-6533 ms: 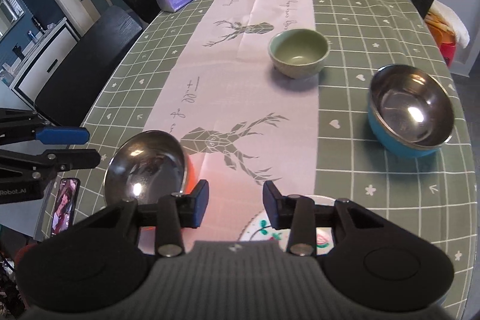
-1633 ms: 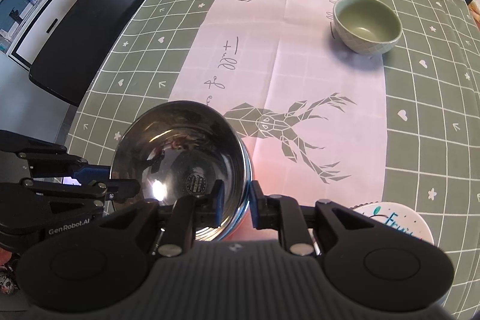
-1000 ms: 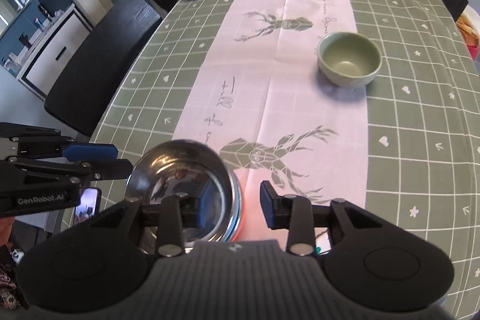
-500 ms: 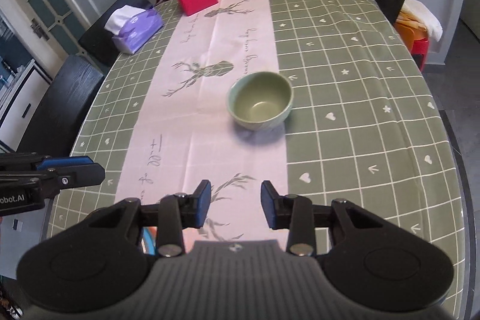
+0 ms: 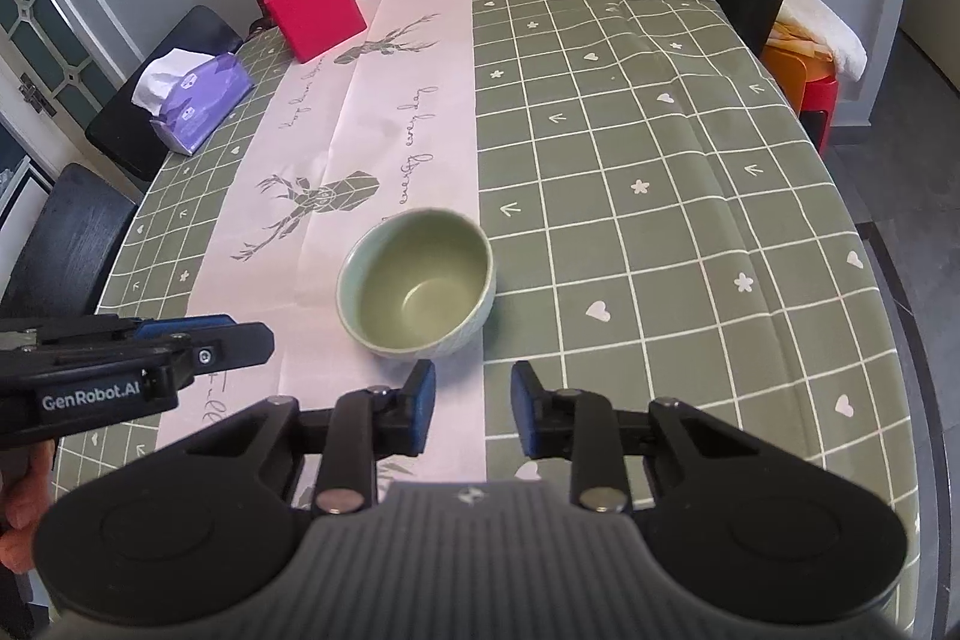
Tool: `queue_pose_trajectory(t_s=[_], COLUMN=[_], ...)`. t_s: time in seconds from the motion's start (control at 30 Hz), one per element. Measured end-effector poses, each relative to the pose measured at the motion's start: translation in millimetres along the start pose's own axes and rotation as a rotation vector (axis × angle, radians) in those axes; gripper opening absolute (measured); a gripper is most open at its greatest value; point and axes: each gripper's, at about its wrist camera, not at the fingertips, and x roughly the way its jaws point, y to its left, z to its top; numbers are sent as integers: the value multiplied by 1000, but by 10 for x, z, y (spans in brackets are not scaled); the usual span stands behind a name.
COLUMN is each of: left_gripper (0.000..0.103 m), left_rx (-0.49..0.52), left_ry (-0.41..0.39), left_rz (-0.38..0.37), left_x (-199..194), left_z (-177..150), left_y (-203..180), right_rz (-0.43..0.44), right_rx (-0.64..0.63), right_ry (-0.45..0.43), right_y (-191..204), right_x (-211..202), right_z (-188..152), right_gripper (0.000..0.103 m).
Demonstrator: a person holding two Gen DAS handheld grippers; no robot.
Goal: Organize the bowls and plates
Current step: 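Move both grippers to the rim of the sage-green bowl, then close the left gripper on the green bowl rim while the right gripper grips it too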
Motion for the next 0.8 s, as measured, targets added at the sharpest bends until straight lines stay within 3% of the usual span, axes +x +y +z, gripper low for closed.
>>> queue_pose_trajectory(t_s=[0.23,0.8], left_gripper=[34,21], left_rx=[18,30], left_ry=[-8,66], left_rz=[65,78], left_x=[362,847], left_z=[162,209], left_y=[20,109], right_rz=[-11,20], right_rx=[9,114], right_ry=[28,100], right_y=[-46,-125], right_x=[362,833], right_z=[176,340], right_gripper=[22,15])
